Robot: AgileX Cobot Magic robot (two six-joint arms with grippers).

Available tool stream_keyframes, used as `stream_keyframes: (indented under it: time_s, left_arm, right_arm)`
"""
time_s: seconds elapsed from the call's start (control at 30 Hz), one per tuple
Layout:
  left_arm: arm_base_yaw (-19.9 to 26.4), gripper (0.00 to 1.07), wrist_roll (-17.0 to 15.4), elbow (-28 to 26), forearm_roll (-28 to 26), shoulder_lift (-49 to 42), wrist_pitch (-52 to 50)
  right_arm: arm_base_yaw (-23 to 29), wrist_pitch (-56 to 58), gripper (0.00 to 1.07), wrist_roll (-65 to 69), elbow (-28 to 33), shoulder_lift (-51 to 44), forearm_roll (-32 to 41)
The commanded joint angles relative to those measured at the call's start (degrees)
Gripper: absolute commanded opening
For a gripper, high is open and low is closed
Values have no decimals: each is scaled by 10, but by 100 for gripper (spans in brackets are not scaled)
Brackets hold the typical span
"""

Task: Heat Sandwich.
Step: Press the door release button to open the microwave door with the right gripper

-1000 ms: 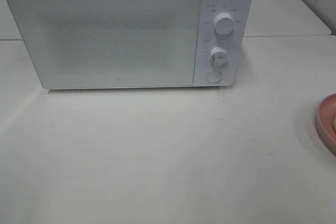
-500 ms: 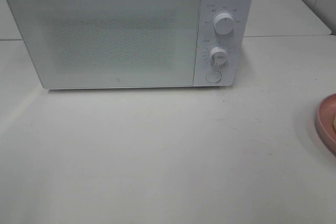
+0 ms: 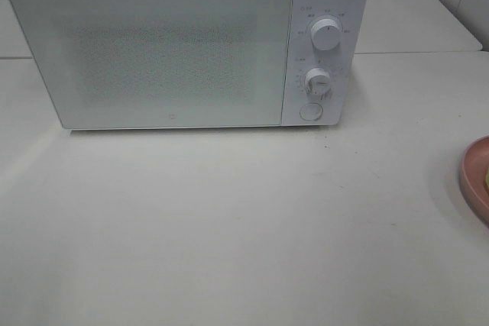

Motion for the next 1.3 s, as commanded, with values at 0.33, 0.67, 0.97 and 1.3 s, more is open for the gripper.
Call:
stream_keyframes:
  time_s: [0.33,0.67,0.97,1.3]
  left_arm:
    - [-3,101,-2,1,-1,-15,-8]
    - [-3,101,-2,1,-1,-15,-8]
    - [-3,101,-2,1,-1,-15,-8]
    - [-3,101,-2,1,-1,-15,-8]
  right_arm:
    - [-2,-111,76,-3,-3,104,-1]
    - [-2,-220,76,-3,-3,195,-1]
    - [-2,-320,76,-3,-3,269,-1]
    - [-2,-422,76,-3,-3,348,-1]
